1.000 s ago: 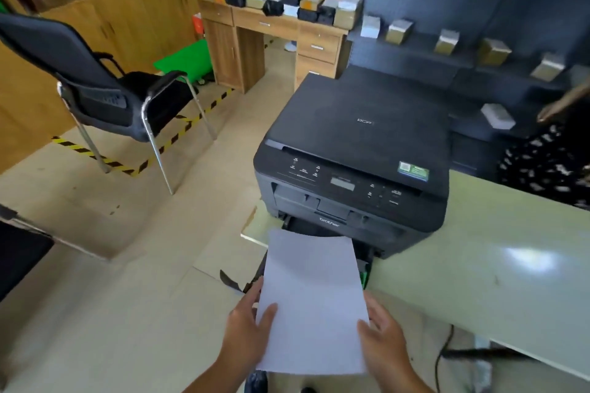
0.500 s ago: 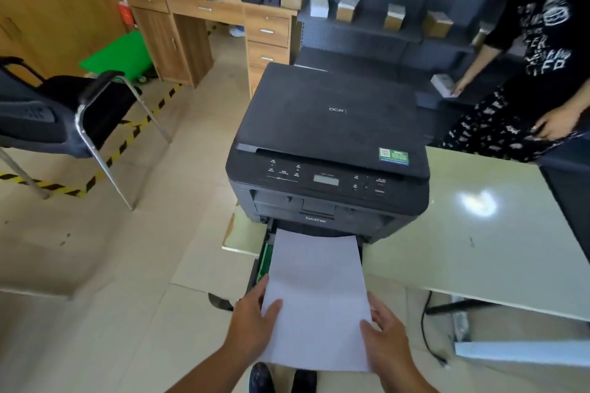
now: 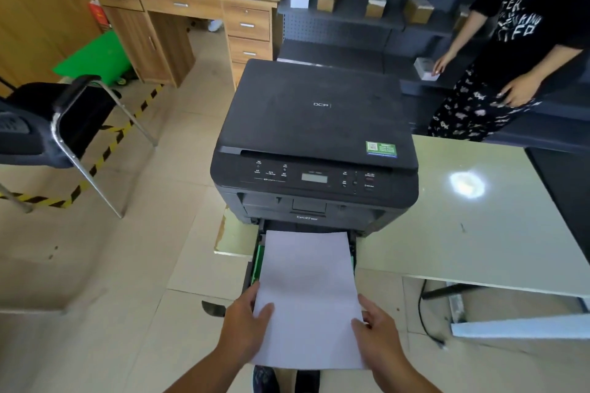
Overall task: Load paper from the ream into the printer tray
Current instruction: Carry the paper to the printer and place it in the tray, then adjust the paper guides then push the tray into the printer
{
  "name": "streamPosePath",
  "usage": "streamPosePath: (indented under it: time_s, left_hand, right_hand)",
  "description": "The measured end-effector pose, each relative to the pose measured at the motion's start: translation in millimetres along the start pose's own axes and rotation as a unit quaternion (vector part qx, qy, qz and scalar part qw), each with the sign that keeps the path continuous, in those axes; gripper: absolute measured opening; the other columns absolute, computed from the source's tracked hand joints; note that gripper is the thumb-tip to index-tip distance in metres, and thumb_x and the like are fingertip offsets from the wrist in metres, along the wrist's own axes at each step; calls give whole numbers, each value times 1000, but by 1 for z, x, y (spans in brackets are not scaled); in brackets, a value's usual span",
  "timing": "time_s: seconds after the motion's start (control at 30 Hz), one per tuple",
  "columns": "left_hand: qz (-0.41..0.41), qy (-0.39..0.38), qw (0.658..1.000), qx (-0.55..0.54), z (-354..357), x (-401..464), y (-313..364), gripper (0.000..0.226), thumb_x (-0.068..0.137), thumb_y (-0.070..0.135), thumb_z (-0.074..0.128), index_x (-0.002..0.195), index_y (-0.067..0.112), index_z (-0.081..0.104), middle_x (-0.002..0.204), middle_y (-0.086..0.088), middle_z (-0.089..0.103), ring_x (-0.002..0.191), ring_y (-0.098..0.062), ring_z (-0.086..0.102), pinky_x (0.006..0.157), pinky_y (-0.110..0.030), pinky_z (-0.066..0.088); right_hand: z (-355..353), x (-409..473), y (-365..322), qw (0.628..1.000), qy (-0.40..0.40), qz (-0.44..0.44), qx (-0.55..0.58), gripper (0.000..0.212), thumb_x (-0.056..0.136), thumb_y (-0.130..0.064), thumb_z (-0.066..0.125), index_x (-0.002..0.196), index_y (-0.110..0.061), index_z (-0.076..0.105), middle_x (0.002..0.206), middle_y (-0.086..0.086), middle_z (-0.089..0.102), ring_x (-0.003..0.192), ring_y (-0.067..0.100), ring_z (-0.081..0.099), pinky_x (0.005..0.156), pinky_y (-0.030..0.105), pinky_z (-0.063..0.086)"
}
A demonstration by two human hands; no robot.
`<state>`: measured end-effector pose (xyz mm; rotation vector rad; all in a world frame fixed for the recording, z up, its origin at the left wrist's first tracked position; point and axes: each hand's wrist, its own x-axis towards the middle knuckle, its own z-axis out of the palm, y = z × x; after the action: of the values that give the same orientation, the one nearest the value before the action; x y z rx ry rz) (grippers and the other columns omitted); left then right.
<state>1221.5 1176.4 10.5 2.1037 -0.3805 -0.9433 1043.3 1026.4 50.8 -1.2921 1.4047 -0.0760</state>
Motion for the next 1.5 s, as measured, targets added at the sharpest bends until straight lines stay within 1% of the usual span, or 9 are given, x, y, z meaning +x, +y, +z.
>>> streamPosePath:
  time_s: [0.17,0.4,0.6,0.8,0.93,1.1,1.27,1.4,1.5]
  left_hand:
    - [-3,11,1000,3,1,9,1,51,90,18,65,138,21,51,112,2,72,97,-15,67,89,-35,54]
    - [-6,40,999,35,-1,30,9,42,92,19,62,133,18,56,99,2,68,82,-15,60,70,-26,42]
    - [-9,58,998,24,-1,41,11,36,92,16,62,128,16,61,102,0,70,84,-17,62,73,-24,44]
    - [-14,53,998,10,-1,43,9,37,93,15,61,130,16,58,107,-2,71,77,-20,69,71,-31,59]
    - [-39,59,997,-14,1,42,8,34,92,10,60,126,16,60,81,-1,72,58,-18,69,58,-33,61]
    - [-26,78,996,32,-2,39,6,26,91,12,61,115,21,65,78,8,72,57,-17,69,65,-43,62]
    - [-22,128,982,134,-7,34,5,25,91,22,57,114,22,66,97,9,71,70,-14,68,66,-34,57]
    - [-16,158,972,174,-8,34,10,22,91,21,56,109,24,67,100,8,70,76,-17,67,66,-31,51]
    - [1,154,978,142,-7,42,14,26,90,16,57,115,17,67,106,-1,71,82,-20,67,73,-33,54]
  right_hand:
    - [3,7,-4,1000,6,9,13,53,93,6,43,124,-34,60,97,-9,70,87,10,69,53,16,51]
    - [14,32,-10,1000,16,8,20,51,95,4,43,135,-25,57,106,-4,67,96,16,64,79,34,56]
    - [23,56,-15,998,30,-28,48,49,98,5,43,138,-21,53,96,-17,61,84,-4,58,63,15,44]
    - [34,83,-27,996,51,-39,56,51,99,1,43,143,-23,49,126,2,63,98,17,64,81,24,52]
    - [38,100,-32,996,54,-48,53,52,99,3,42,144,-22,48,133,4,63,115,24,62,104,40,50]
    - [44,118,-33,996,55,-69,18,53,96,4,42,143,-21,50,134,5,62,121,27,61,103,45,51]
    - [51,128,-21,996,53,-71,-15,52,96,0,46,144,-20,48,140,7,59,125,27,58,104,45,50]
    - [38,118,-24,941,191,-187,-205,48,84,-13,72,131,-13,60,126,11,55,113,29,53,92,39,51]
    - [22,108,-15,929,208,-169,-257,50,77,-22,80,122,-10,63,114,11,61,105,32,55,89,45,50]
